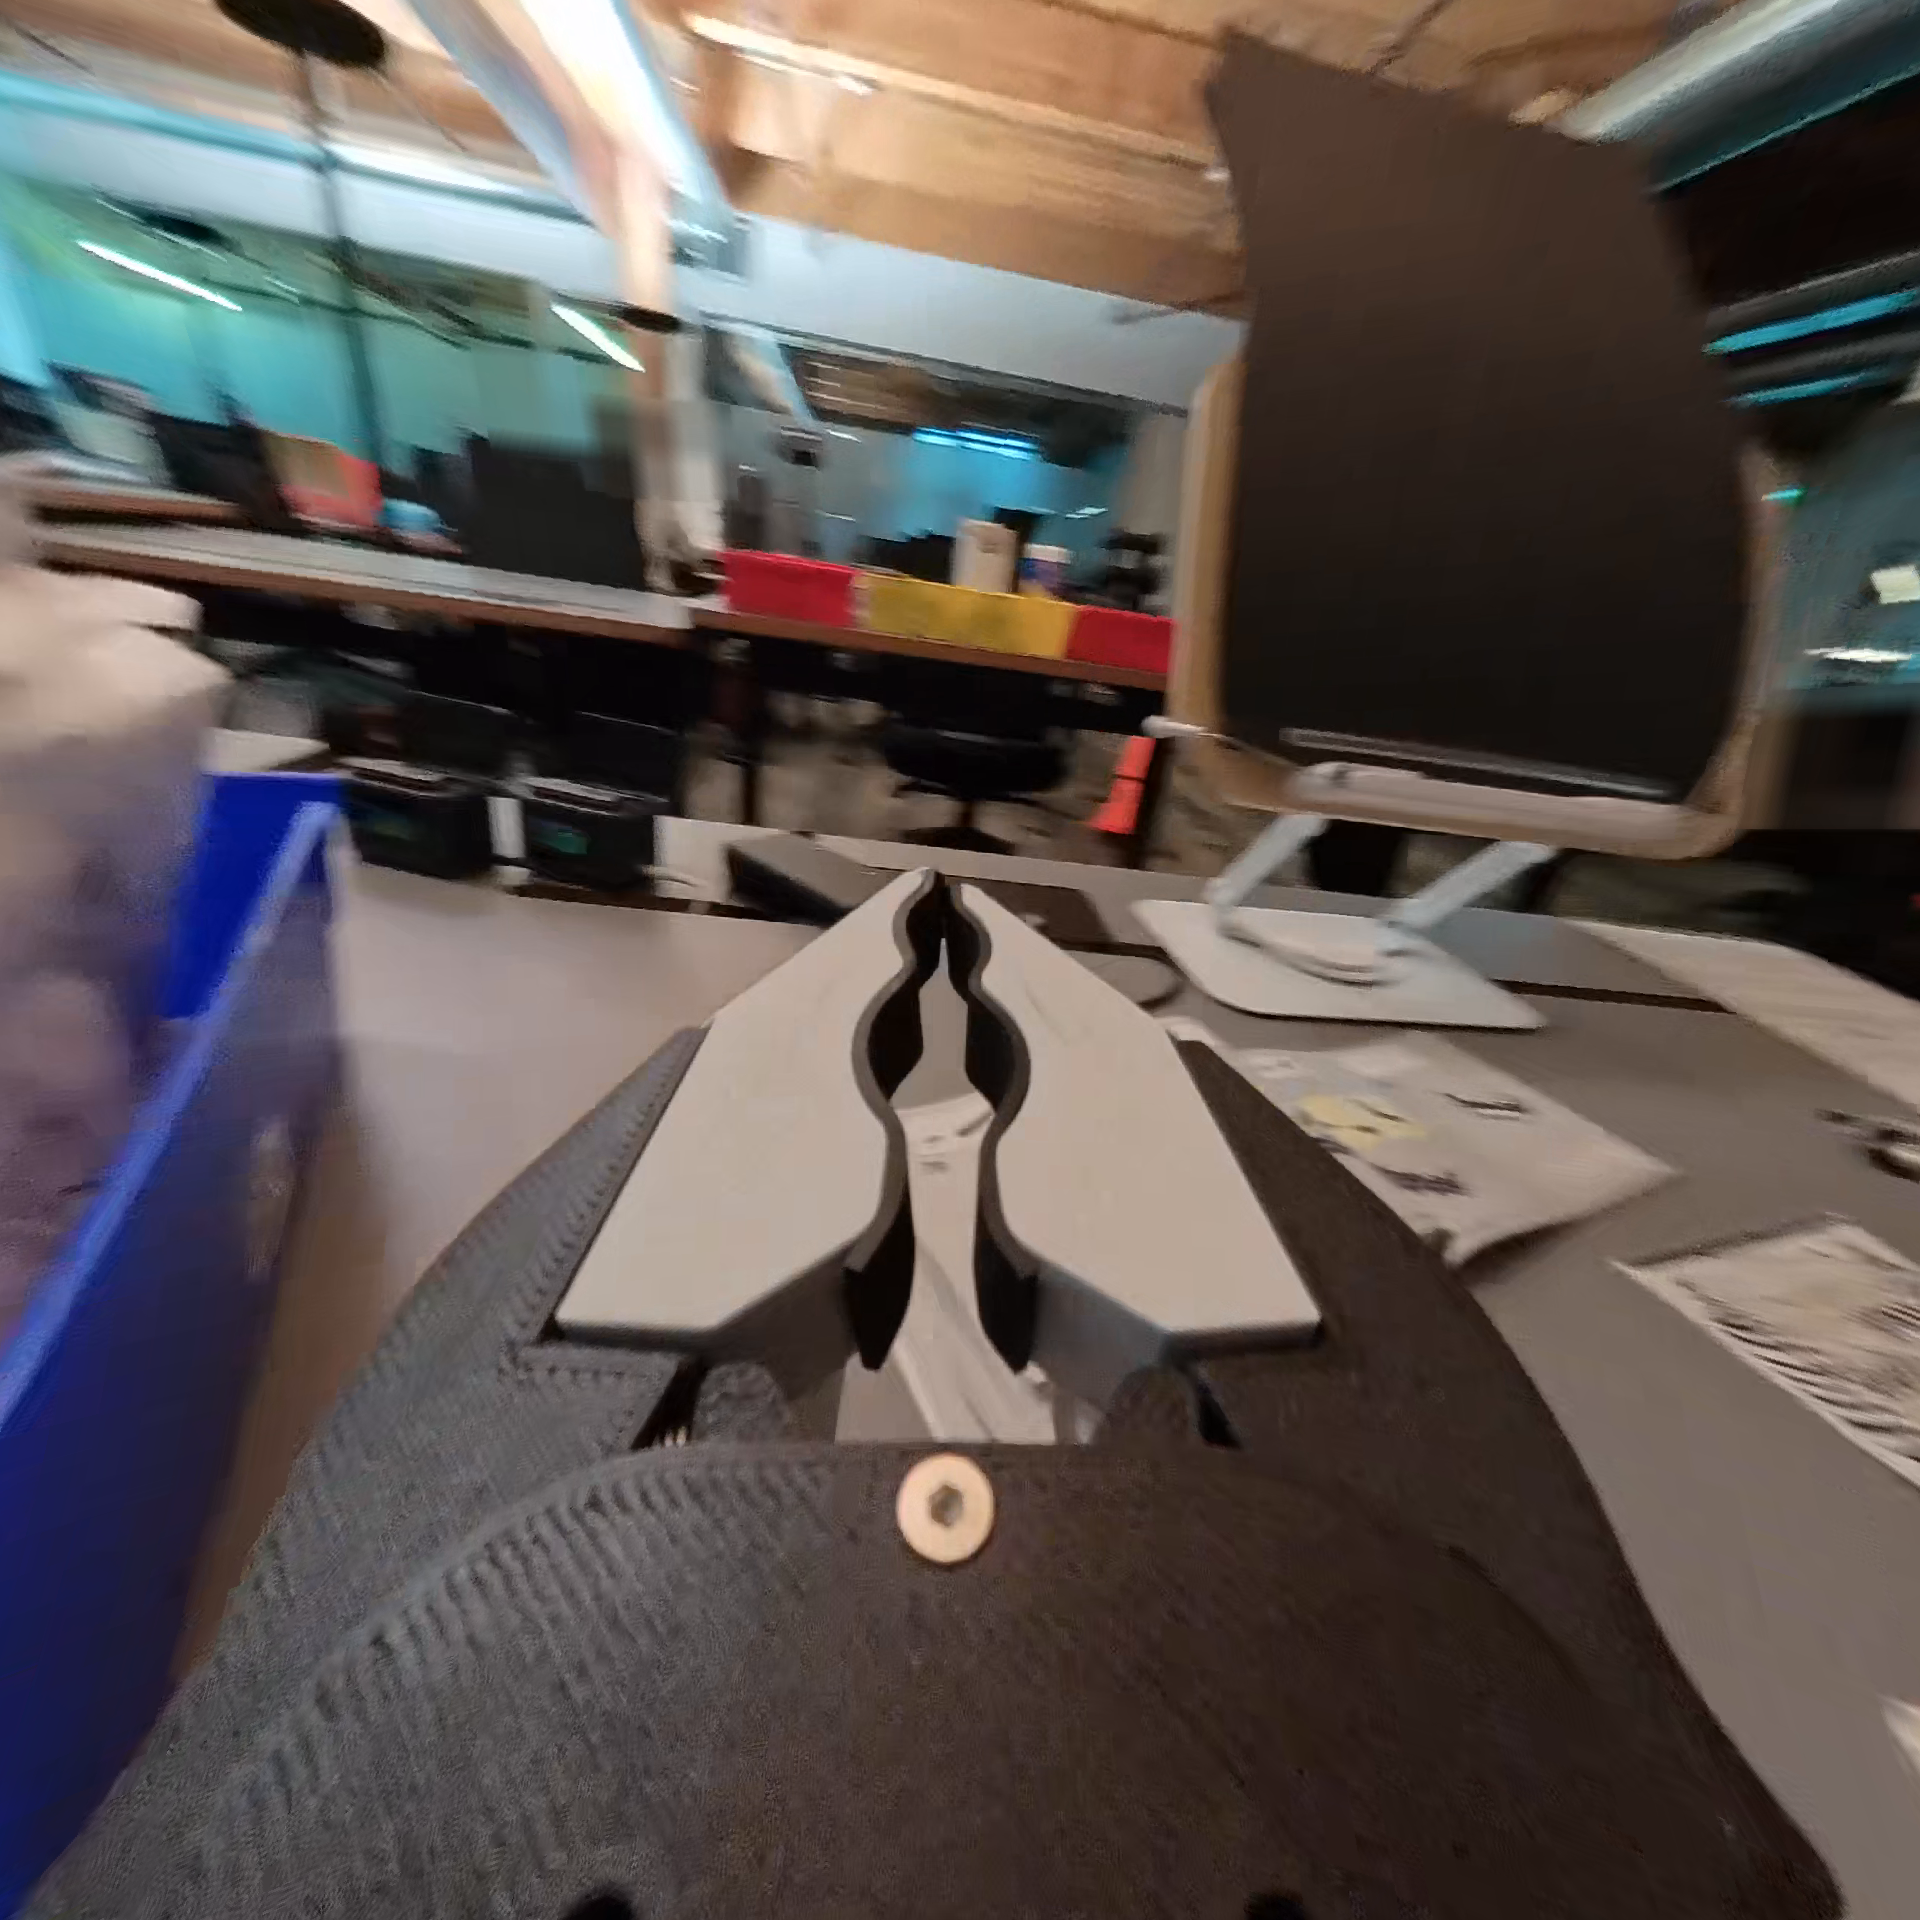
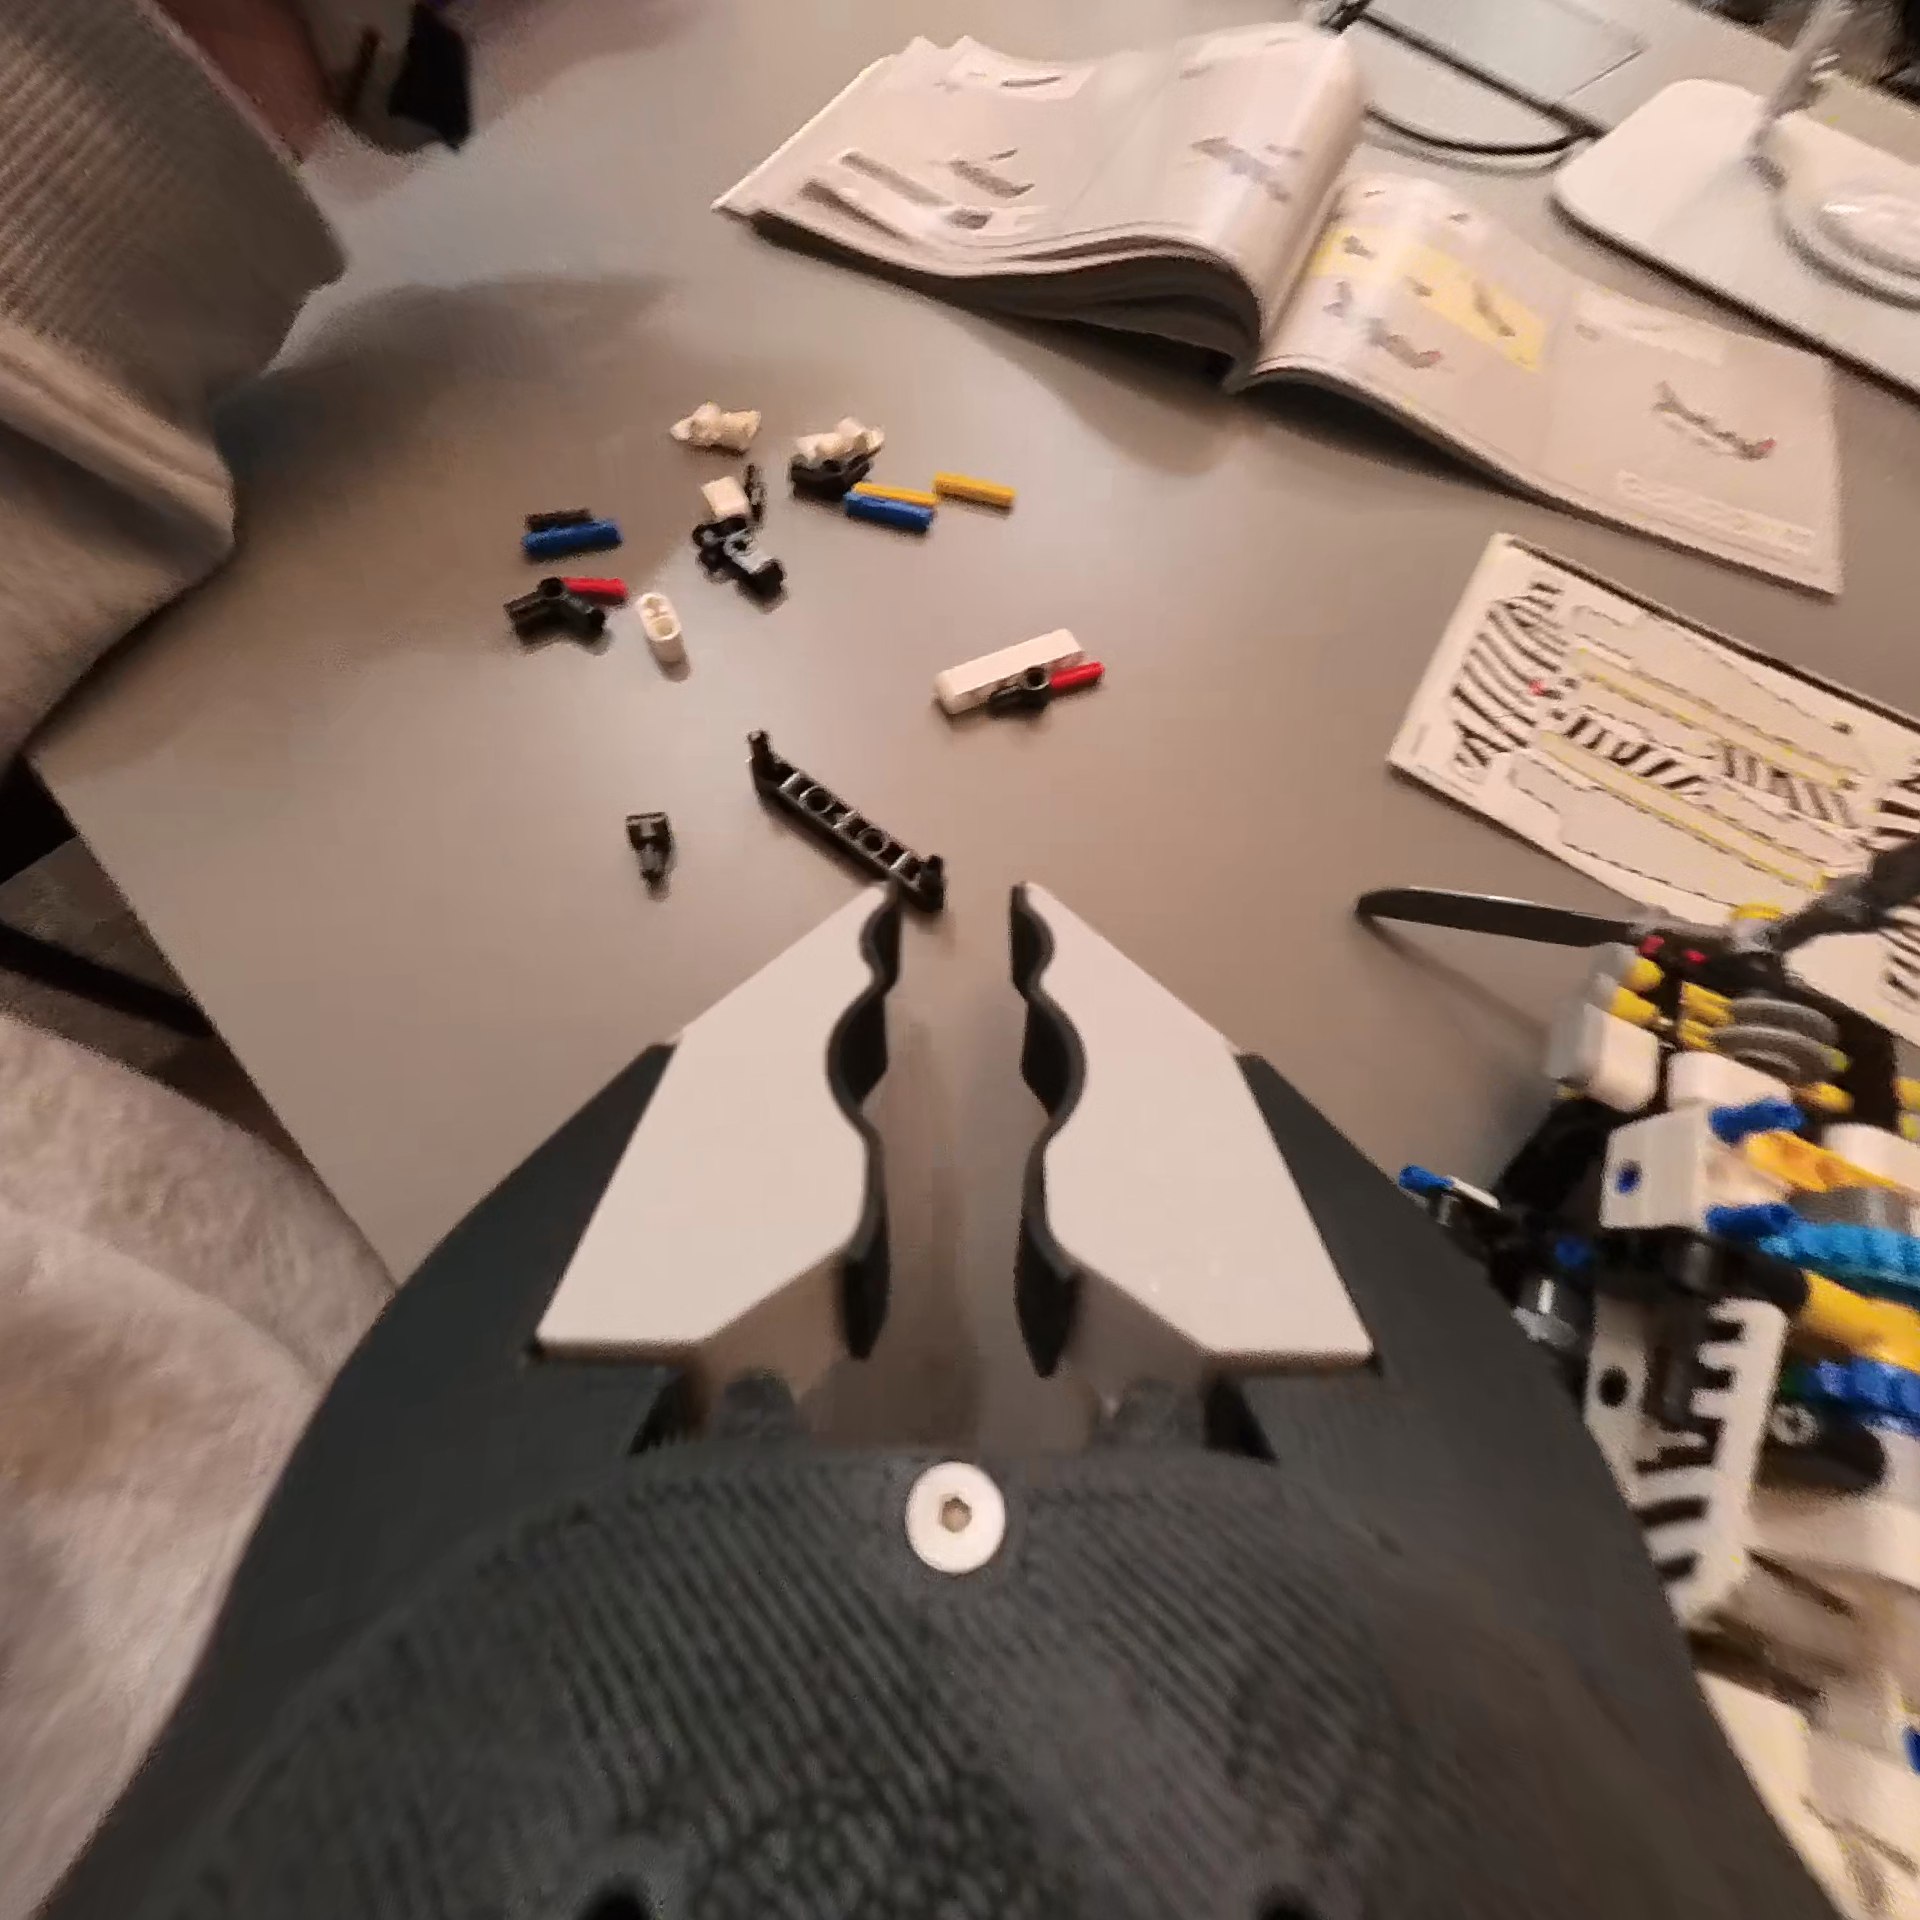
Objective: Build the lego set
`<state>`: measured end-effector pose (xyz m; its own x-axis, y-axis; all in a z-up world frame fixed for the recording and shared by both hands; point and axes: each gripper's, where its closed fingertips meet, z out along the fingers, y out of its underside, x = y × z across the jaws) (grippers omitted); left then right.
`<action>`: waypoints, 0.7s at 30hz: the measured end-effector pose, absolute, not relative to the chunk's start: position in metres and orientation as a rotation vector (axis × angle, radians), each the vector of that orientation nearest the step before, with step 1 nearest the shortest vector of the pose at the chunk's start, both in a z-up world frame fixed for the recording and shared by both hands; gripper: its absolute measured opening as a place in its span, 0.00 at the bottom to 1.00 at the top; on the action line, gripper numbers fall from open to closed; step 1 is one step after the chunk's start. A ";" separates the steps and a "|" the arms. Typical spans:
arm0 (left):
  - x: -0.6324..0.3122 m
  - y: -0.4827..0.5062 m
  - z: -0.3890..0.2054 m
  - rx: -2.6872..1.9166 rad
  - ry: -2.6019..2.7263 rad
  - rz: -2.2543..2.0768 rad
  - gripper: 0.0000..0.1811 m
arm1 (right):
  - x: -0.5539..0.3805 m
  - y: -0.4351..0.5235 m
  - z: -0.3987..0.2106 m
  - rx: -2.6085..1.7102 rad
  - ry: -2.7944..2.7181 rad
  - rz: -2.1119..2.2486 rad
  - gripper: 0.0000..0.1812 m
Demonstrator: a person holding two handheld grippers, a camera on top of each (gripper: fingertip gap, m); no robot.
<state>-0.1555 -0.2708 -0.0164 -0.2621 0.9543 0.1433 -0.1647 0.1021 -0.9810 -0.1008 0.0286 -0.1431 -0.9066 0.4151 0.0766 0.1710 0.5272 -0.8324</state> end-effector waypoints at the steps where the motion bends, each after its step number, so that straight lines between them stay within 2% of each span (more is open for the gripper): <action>1: -0.155 -0.275 -0.017 -0.846 -1.379 1.413 0.00 | -0.104 0.030 -0.141 -0.517 -2.479 1.325 0.04; 2: -0.157 -0.275 -0.020 -0.844 -1.395 1.395 0.00 | -0.108 0.032 -0.141 -0.548 -2.465 1.320 0.00; 7: -0.160 -0.282 -0.031 -0.827 -1.476 1.318 0.00 | -0.115 0.034 -0.149 -0.654 -2.518 1.301 0.00; 21: -0.165 -0.264 -0.028 -0.864 -1.379 1.232 0.00 | -0.114 0.029 -0.150 -0.600 -2.558 1.321 0.00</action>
<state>-0.1650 -0.2637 -0.0279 -0.1930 0.9537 0.2306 -0.1225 0.2098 -0.9700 -0.1136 0.0295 -0.1495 -0.8974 0.4412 -0.0079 0.2618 0.5180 -0.8143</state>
